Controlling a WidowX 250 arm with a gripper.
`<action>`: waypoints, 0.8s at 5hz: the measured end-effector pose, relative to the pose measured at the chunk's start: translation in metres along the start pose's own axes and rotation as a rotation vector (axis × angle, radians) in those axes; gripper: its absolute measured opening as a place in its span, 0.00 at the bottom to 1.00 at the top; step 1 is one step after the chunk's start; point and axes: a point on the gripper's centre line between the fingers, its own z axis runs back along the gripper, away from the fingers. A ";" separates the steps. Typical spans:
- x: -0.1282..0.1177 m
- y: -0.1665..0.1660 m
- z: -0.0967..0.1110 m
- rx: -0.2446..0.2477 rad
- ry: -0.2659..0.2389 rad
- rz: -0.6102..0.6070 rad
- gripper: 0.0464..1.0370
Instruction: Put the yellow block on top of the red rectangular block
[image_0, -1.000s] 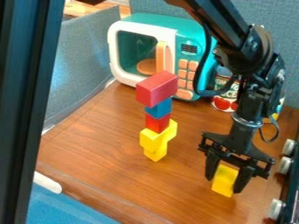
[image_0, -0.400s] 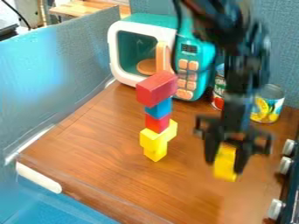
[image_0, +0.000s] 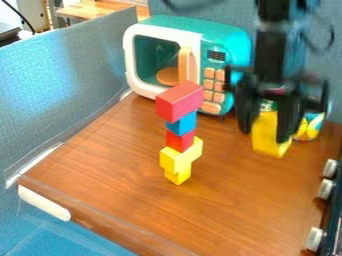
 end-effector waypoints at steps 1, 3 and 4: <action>0.000 0.013 0.026 0.004 0.006 0.008 0.52; 0.003 0.040 0.055 0.024 -0.016 0.077 0.52; 0.000 0.054 0.071 0.043 -0.015 0.131 0.52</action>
